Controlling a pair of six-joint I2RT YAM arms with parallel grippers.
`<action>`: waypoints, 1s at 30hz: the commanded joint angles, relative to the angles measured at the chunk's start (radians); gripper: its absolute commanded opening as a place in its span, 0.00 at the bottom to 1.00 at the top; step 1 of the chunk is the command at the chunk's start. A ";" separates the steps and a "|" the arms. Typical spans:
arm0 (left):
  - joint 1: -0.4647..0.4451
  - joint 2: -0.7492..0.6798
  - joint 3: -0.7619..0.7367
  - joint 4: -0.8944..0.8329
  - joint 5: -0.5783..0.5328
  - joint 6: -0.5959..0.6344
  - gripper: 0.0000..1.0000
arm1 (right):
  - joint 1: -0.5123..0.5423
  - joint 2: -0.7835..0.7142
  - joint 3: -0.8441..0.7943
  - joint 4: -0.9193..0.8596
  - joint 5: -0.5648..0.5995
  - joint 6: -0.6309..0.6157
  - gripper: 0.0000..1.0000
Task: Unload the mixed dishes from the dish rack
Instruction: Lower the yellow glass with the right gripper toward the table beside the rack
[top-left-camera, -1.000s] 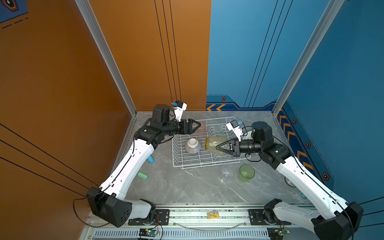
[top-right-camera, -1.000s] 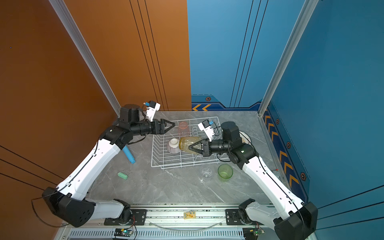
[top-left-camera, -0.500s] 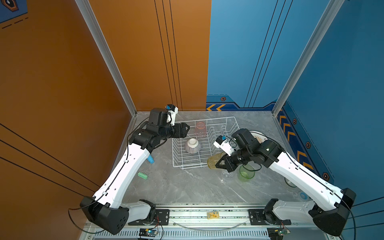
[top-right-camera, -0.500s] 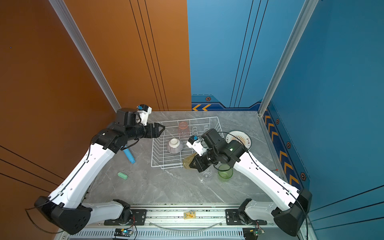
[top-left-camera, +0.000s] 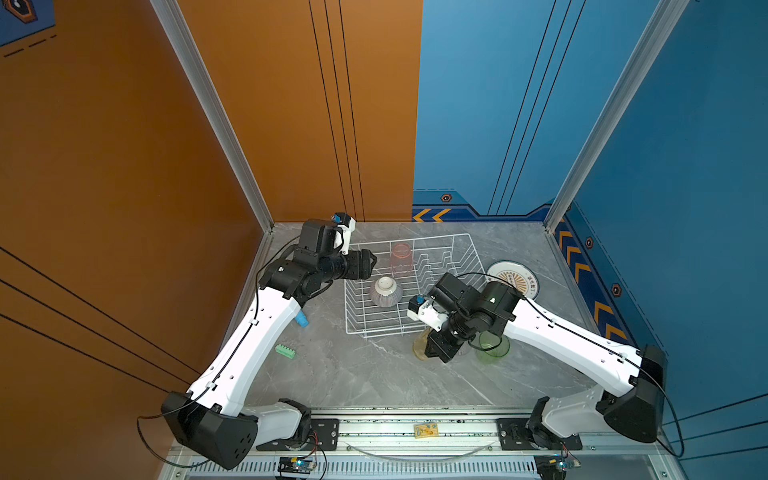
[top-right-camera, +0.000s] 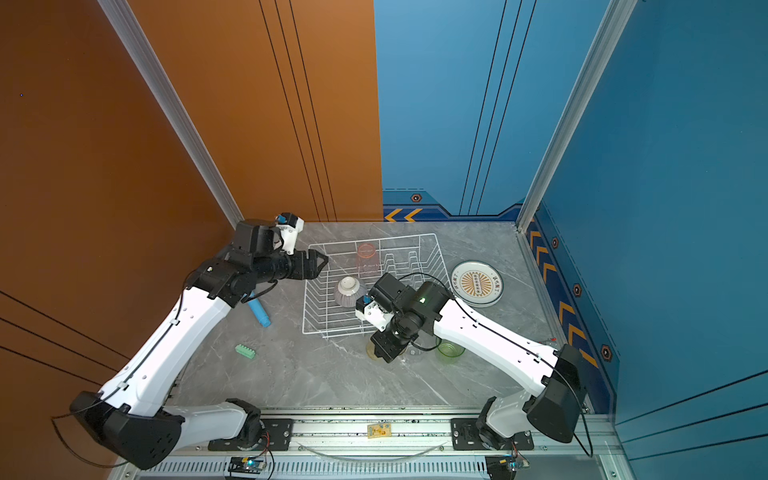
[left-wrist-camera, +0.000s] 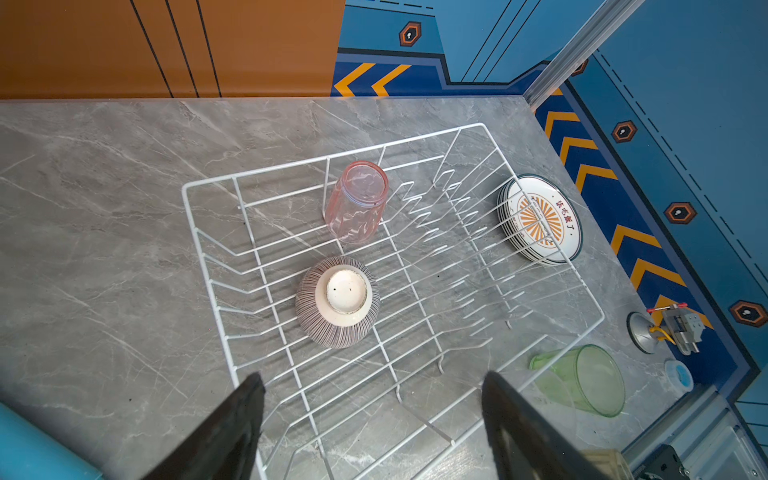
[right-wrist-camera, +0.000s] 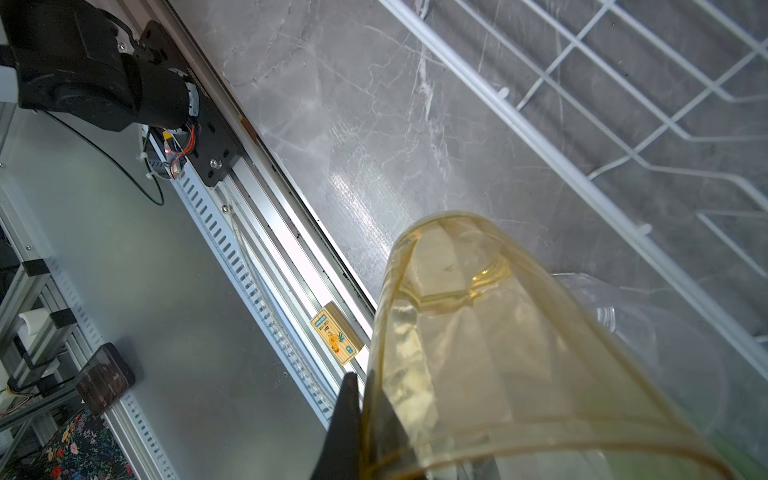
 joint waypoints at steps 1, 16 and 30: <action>0.012 -0.002 -0.015 -0.017 -0.018 0.021 0.83 | 0.024 0.030 0.032 -0.046 0.030 -0.031 0.00; 0.017 0.014 -0.019 -0.017 -0.020 0.029 0.83 | 0.077 0.178 0.050 -0.074 0.053 -0.055 0.00; 0.018 0.016 -0.025 -0.017 -0.024 0.033 0.83 | 0.099 0.313 0.129 -0.122 0.218 -0.070 0.00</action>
